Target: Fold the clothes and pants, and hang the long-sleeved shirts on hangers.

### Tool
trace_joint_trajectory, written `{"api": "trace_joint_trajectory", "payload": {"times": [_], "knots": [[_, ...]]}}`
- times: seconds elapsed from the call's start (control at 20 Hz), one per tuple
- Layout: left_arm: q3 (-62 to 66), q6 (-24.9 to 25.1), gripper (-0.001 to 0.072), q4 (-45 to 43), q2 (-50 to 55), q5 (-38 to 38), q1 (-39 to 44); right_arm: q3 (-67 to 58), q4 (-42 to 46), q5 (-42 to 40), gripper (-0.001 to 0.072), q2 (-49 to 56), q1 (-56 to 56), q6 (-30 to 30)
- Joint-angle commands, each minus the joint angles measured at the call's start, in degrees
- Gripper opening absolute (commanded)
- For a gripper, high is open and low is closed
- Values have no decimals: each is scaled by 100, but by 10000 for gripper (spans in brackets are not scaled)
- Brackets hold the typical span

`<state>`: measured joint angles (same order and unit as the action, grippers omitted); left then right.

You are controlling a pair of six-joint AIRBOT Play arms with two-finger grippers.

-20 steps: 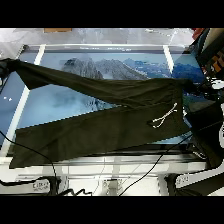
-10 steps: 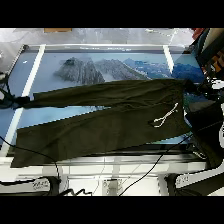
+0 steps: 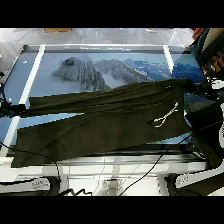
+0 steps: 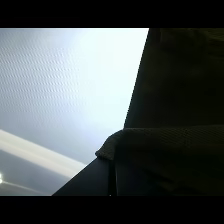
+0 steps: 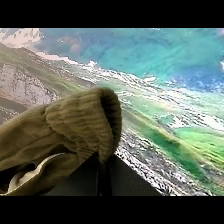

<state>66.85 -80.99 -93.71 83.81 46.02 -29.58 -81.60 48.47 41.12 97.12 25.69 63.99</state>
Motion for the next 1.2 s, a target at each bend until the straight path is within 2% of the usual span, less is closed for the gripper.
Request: {"api": "trace_joint_trajectory", "payload": {"times": [0.0, 0.1, 0.15, 0.2, 0.25, 0.3, 0.35, 0.45, 0.5, 0.55, 0.6, 0.65, 0.7, 0.75, 0.8, 0.9, 0.95, 1.0, 1.05, 1.1, 1.15], "knots": [[-17, -2, 16, -17, 9, 48, -17, -7, 4, -31, 36, 2, -2, 0], [-28, -2, 16, -17, 9, 249, -20, -7, 9, -72, 36, 2, -2, 0], [-28, 0, 44, -20, 9, 302, -20, -7, 9, -74, 36, 2, -2, -11], [-28, 0, 338, -17, 7, 302, -17, -7, 15, -72, 63, 2, -2, -61], [-28, -20, 720, -11, 7, 280, -11, -7, 35, -63, 262, 2, -2, -61], [-24, -26, 706, 7, -2, 299, 4, -7, 63, -35, 528, -2, -2, -61], [-22, -26, 706, 9, -28, 315, 20, -7, 125, 55, 634, -31, -2, -59], [-11, -22, 704, 4, -151, 308, 76, -7, 291, 256, 603, -175, 4, -52], [26, -22, 704, 4, -247, 308, 105, -7, 424, 391, 525, -306, 4, -48], [79, -24, 704, 9, -358, 310, 133, -7, 605, 520, 478, -485, 4, -35], [140, -22, 703, 7, -501, 310, 166, -7, 802, 669, 473, -686, 4, -4], [188, -22, 690, 31, -675, 310, 197, -7, 1056, 894, 398, -920, 4, 72], [197, -24, 689, 57, -874, 313, 238, -7, 1335, 1169, 267, -1150, 4, 142], [195, -22, 672, 122, -1095, 328, 286, -7, 1648, 1534, 72, -1394, 4, 142], [195, -22, 663, 201, -1285, 326, 337, -7, 1969, 1873, 36, -1620, 7, 175], [195, -13, 612, 619, -1606, 328, 413, -4, 2774, 2712, 36, -2046, 79, 514], [195, 31, 610, 946, -1731, 330, 466, 13, 3178, 3136, 36, -2197, 146, 774], [195, 90, 535, 1233, -1825, 343, 511, 76, 3480, 3620, 35, -2352, 284, 903], [195, 188, 308, 1473, -1904, 398, 577, 175, 3536, 4006, 35, -2490, 470, 872], [195, 271, 132, 1604, -1958, 466, 654, 319, 3440, 4354, 35, -2629, 680, 656], [195, 348, 86, 1622, -1982, 546, 741, 553, 3265, 4677, 35, -2815, 911, 317]]}}
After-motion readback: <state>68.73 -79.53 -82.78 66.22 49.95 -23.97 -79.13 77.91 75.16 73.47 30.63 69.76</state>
